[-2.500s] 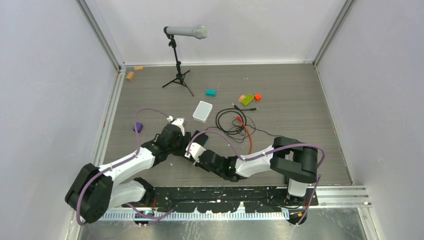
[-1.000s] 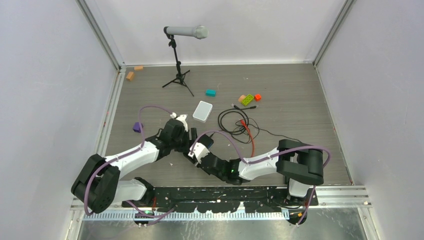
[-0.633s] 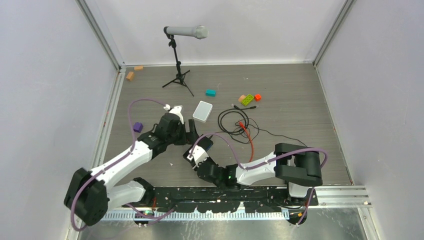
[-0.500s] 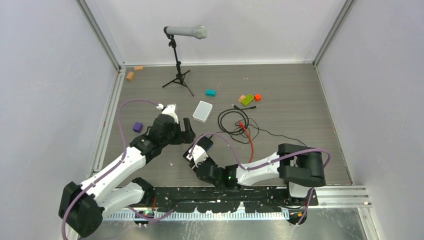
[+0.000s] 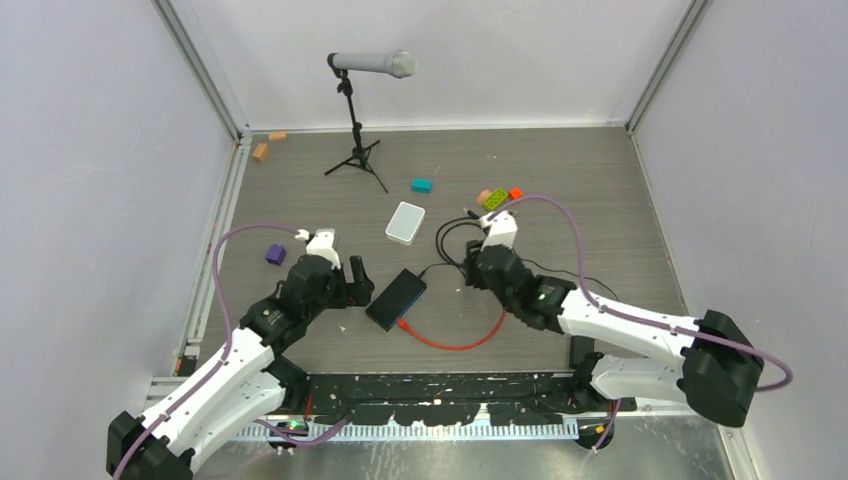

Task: Insert the plug into the switch port
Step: Insert the connector into the switch port, then pick up the connector from the center of the board.

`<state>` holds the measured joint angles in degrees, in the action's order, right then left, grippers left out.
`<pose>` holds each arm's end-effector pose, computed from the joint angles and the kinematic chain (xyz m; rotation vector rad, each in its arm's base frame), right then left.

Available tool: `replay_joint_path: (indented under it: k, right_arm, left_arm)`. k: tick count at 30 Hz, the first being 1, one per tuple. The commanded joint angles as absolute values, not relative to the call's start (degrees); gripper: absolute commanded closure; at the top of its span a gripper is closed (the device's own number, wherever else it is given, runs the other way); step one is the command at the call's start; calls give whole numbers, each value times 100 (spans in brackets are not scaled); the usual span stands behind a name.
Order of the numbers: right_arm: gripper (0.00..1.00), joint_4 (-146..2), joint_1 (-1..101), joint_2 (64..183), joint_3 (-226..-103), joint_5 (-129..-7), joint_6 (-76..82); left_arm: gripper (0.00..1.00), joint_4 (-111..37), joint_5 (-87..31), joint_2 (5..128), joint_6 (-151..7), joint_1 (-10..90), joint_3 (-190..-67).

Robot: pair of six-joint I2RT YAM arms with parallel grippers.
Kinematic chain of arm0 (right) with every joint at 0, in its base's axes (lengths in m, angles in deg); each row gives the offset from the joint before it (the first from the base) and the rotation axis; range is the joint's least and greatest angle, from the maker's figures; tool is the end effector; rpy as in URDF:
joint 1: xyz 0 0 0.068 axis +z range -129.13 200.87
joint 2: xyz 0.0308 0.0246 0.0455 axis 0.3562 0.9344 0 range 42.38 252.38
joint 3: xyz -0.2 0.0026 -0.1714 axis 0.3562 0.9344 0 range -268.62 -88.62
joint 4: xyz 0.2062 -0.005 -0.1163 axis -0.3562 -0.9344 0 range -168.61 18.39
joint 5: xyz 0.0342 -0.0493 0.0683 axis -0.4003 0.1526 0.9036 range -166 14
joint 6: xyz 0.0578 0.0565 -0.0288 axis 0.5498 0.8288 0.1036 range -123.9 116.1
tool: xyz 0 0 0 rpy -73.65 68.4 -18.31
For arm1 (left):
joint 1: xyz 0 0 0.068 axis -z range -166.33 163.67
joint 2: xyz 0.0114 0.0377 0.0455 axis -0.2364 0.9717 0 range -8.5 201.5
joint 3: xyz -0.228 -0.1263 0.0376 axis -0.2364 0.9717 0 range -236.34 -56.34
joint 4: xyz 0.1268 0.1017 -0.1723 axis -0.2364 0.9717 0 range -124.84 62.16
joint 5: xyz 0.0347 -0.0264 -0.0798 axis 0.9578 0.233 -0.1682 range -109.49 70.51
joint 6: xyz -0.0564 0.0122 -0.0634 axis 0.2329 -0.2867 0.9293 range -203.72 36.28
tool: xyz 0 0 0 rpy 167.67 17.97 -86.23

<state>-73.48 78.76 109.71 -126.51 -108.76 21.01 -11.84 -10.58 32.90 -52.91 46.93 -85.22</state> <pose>0.1724 0.1979 0.2214 -0.2520 2.0209 0.3039 0.1542 -0.0871 0.2064 -0.0416 2.2196 -0.4592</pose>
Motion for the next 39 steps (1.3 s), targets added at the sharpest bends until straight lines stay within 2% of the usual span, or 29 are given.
replay_joint_path:
  k: [1,4,7,13,19,27,28,32,39]
  right_arm:
    - [52,-7936,6729,10713,-12343,-9741,2248]
    - [54,-8116,5899,10924,-12392,-8994,2187]
    - [57,-8474,5538,11195,-12558,-8750,2229]
    - [57,-8660,5400,11218,-12418,-8730,2560]
    - [58,-8611,5340,11775,-12457,-8537,2477]
    - [60,-8720,5329,12120,-12594,-8915,2677]
    - [64,-8748,5322,12141,-12605,-8934,2689]
    - [97,-8923,5325,12063,-12636,-9012,2748]
    - [100,-9479,5322,11131,-12329,-8866,3136]
  left_arm:
    - [14,-1530,-1070,2991,-5433,4670,-8170]
    - [15,-1725,-1192,2899,-5479,4670,-7943]
    - [16,-1787,-1188,2882,-5468,4671,-7791]
    - [17,-1974,-1280,2738,-5472,4671,-7651]
    - [17,-2033,-1243,2713,-5464,4667,-7611]
    - [17,-2052,-1261,2757,-5472,4671,-7611]
    - [17,-2064,-1271,2766,-5472,4669,-7611]
    - [17,-2092,-1310,2819,-5480,4672,-7619]
    - [17,-2121,-1332,2882,-5491,4668,-7633]
